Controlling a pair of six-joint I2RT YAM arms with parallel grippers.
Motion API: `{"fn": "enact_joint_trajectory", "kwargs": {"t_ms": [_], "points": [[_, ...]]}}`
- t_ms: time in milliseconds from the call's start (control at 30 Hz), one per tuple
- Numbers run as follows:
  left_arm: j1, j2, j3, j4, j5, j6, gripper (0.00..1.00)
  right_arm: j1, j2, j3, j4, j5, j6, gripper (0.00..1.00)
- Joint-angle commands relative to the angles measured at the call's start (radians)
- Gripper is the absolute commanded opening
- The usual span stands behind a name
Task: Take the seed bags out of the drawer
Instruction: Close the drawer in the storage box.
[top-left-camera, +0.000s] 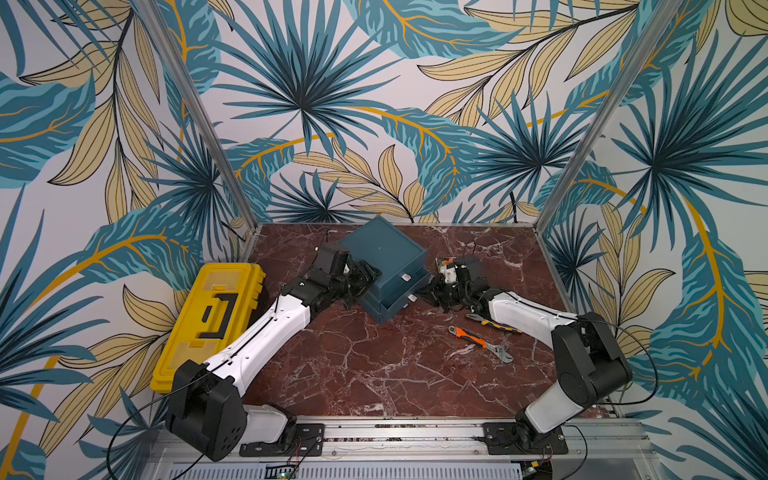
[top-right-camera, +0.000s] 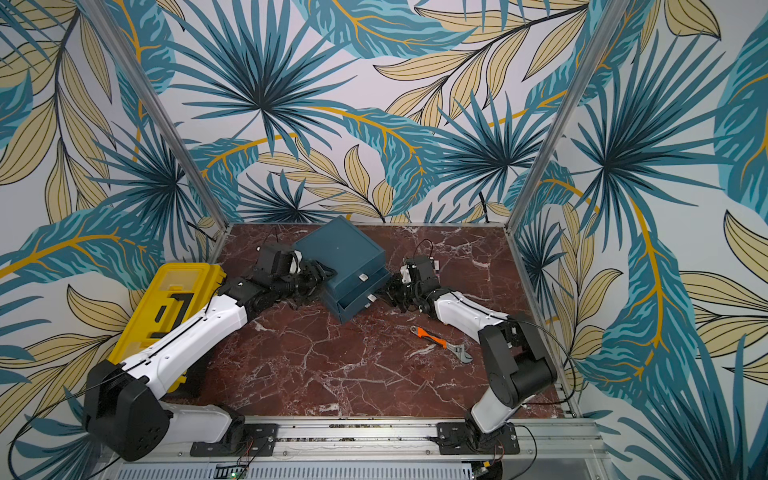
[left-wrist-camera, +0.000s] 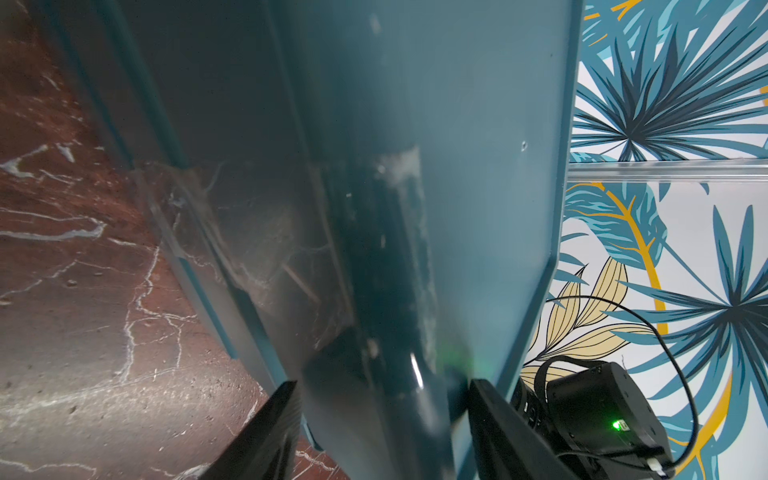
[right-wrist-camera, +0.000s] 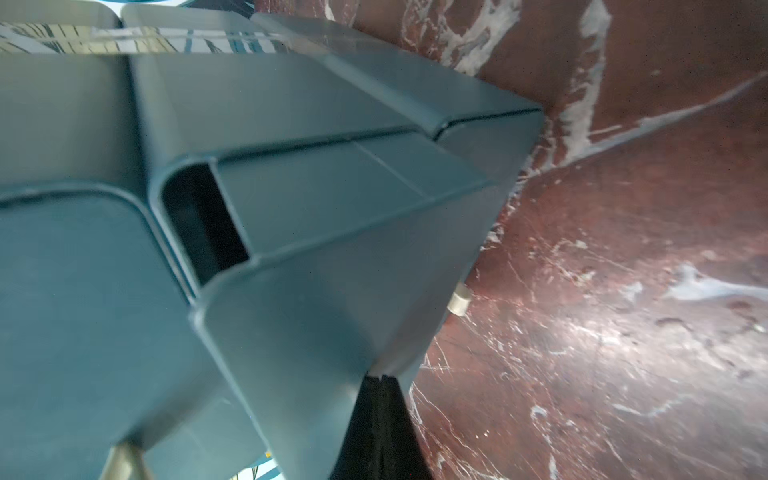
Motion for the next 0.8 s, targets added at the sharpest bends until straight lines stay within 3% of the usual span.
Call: {"fn": "enact_joint_trajectory", "kwargs": {"t_ms": [0,167,467,633,767], "points": [[-0.004,-0.030,-0.028,-0.029,0.002,0.013,0.69,0.017,0.039,0.032,0.101,0.004,0.068,0.00],[-0.002,-0.032,-0.026,-0.036,0.002,0.015,0.69,0.032,0.100,0.035,0.201,0.003,0.142,0.00],[0.003,-0.030,0.011,-0.075,-0.010,0.047,0.74,0.040,0.096,0.030,0.174,-0.009,0.108,0.00],[0.007,-0.042,0.039,-0.098,-0.025,0.055,0.74,0.026,-0.010,0.027,-0.014,0.017,-0.026,0.01],[0.010,-0.055,0.065,-0.114,-0.040,0.065,0.75,-0.041,-0.108,0.022,-0.158,0.039,-0.127,0.07]]}}
